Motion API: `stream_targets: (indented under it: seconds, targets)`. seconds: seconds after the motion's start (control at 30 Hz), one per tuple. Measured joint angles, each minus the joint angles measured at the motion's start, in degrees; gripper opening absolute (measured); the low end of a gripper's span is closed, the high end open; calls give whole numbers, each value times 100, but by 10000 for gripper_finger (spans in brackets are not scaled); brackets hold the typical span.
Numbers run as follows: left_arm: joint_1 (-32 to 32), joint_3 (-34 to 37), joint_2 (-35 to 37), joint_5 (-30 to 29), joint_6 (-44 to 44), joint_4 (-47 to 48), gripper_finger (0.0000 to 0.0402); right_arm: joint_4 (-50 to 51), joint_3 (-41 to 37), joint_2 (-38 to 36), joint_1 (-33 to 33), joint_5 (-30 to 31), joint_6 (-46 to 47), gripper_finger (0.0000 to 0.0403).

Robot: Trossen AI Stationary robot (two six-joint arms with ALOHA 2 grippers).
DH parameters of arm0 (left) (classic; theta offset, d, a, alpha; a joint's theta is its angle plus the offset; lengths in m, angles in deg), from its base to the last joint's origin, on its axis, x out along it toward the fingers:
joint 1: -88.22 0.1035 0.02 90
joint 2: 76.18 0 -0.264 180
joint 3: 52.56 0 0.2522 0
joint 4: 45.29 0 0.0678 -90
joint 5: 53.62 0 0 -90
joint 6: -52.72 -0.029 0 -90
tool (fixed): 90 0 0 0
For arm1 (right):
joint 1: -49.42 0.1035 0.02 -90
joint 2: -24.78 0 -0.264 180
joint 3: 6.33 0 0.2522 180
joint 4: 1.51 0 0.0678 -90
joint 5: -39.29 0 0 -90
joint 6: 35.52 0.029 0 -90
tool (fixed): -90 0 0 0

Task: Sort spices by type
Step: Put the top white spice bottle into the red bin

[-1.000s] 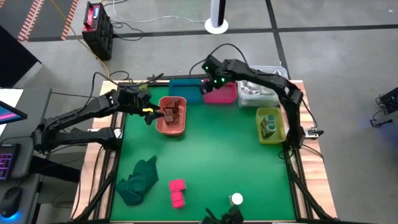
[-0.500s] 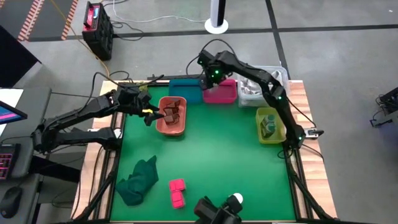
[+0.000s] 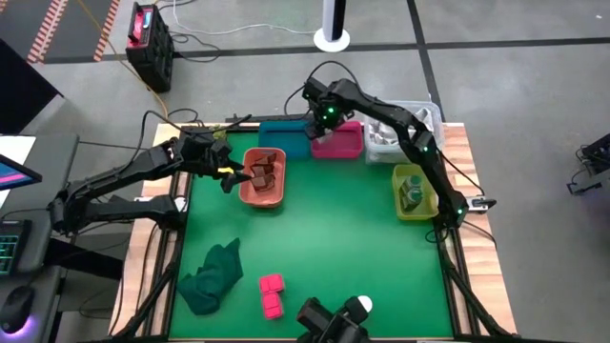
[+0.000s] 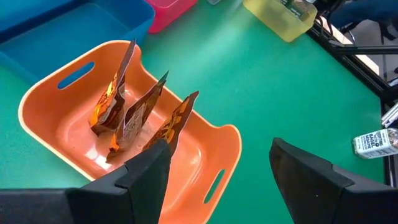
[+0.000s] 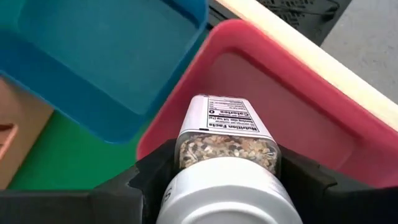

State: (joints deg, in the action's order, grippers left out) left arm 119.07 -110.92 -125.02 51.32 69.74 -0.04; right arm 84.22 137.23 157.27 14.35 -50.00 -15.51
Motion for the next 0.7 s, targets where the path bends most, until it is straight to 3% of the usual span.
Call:
stream_targets:
  seconds: [0.5, 0.7]
  targets:
    - [0, 0, 15, 22, -4, 6, 263, -23, 0, 0, -39, -87, -90, 253]
    - [-2, -2, 15, 31, 4, 79, 263, -42, 0, -7, -35, -103, -122, 277]
